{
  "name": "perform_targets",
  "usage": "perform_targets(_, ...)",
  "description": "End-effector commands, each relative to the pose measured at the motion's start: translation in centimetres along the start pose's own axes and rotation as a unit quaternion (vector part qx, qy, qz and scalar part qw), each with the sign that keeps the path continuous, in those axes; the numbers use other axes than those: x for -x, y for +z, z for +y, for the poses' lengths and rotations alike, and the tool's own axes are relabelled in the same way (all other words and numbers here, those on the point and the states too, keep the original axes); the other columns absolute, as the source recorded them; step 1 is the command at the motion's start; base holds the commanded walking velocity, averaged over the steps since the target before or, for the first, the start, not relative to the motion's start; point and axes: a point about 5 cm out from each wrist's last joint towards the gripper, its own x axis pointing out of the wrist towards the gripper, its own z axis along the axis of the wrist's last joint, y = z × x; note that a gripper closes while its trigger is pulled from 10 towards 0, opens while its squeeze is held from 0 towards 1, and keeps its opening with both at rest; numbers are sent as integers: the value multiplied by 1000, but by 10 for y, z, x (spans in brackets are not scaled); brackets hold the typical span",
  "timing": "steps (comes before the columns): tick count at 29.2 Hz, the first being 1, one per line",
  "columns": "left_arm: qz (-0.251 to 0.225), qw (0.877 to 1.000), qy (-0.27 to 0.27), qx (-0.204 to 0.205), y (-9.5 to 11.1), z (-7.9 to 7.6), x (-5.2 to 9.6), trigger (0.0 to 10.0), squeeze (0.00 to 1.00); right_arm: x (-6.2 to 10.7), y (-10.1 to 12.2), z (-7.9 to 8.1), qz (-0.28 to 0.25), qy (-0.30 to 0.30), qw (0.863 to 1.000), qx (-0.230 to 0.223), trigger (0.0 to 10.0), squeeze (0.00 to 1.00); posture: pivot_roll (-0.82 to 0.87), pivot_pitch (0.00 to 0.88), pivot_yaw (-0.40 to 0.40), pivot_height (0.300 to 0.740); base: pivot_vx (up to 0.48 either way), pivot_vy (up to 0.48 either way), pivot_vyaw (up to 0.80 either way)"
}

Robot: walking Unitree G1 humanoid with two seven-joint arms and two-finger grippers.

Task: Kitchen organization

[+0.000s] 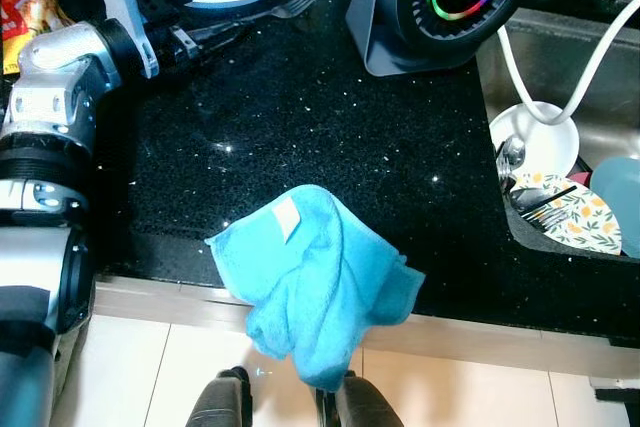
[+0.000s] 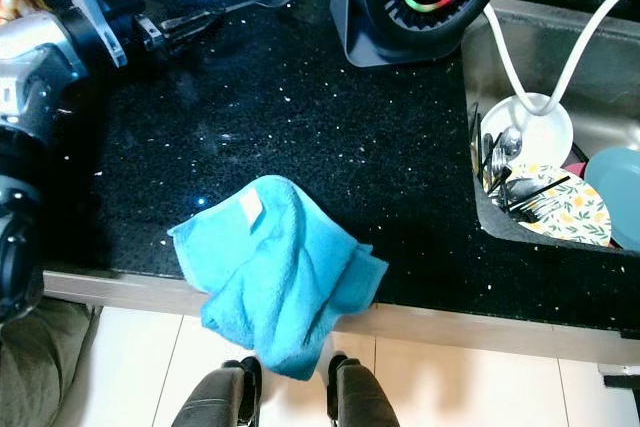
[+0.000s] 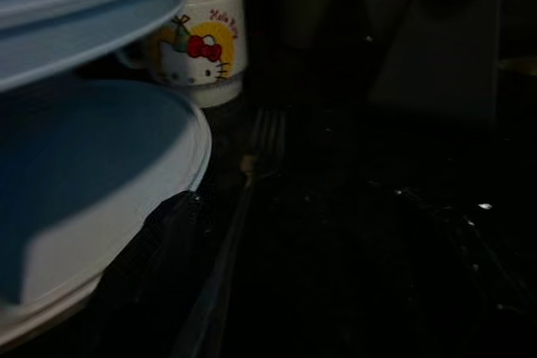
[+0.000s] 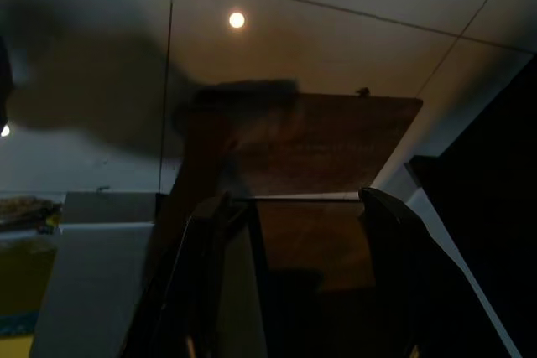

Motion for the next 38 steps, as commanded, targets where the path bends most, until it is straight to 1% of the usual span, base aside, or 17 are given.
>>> perform_targets(1,16,1000,-14,-6,4,6,6,10000,0,1,-22,0,28,1,1000,1,10000,0,-59,378,-60,740,0,0,0)
perform_targets(2,16,1000,-14,-6,4,6,6,10000,0,1,-22,0,28,1,1000,1,10000,0,-59,378,-60,740,0,0,0)
perform_targets(5,28,999,-27,22,4,9,6,10000,0,2,-25,0,32,0,999,1,10000,0,-65,384,-61,740,0,0,0)
perform_targets(6,28,999,-27,22,4,9,6,10000,0,2,-25,0,32,0,999,1,10000,0,-65,384,-61,740,0,0,0)
perform_targets(9,50,998,-33,28,3,11,6,10000,0,2,-26,0,33,-1,999,0,10000,0,-68,387,-60,740,0,0,0)
perform_targets(11,94,995,-18,33,0,15,6,10000,0,2,-26,0,34,-3,999,-2,10000,0,-69,391,-56,740,0,0,0)
perform_targets(13,111,993,-16,37,-1,17,8,10000,0,2,-26,0,34,-3,999,-2,10000,0,-68,393,-53,740,0,0,0)
perform_targets(14,111,993,-16,37,-1,17,8,10000,0,2,-26,0,34,-3,999,-2,10000,0,-68,393,-53,740,0,0,0)
perform_targets(15,134,990,-5,40,-3,19,9,10000,0,2,-26,0,34,-3,999,-3,10000,0,-68,393,-53,740,0,0,0)
perform_targets(17,154,987,8,37,-5,21,11,10000,0,2,-26,0,33,-3,999,-4,10000,0,-68,395,-51,740,0,0,0)
perform_targets(25,181,983,14,18,-5,23,10,10000,0,2,-27,0,32,-3,999,-6,10000,0,-72,396,-44,740,0,0,0)
perform_targets(27,190,982,5,18,-7,21,8,10000,0,2,-27,0,32,-4,999,-7,10000,0,-76,394,-45,740,0,0,0)
perform_targets(28,205,979,-8,16,-11,18,8,10000,0,2,-27,0,31,-6,999,-9,10000,0,-76,394,-45,740,0,0,0)
perform_targets(29,205,979,-8,16,-11,18,8,10000,0,2,-27,0,31,-6,999,-9,10000,0,-76,394,-45,740,0,0,0)
perform_targets(30,226,974,-23,13,-17,15,8,3373,0,2,-27,0,31,-6,999,-9,10000,0,-80,395,-42,740,0,0,0)
perform_targets(31,237,971,-29,12,-20,14,9,0,0,2,-27,0,31,-7,999,-11,10000,0,-80,397,-42,740,0,0,0)
perform_targets(38,272,961,-52,15,-32,9,11,0,0,2,-26,1,30,-8,999,-14,10000,0,-77,395,-41,740,0,0,0)
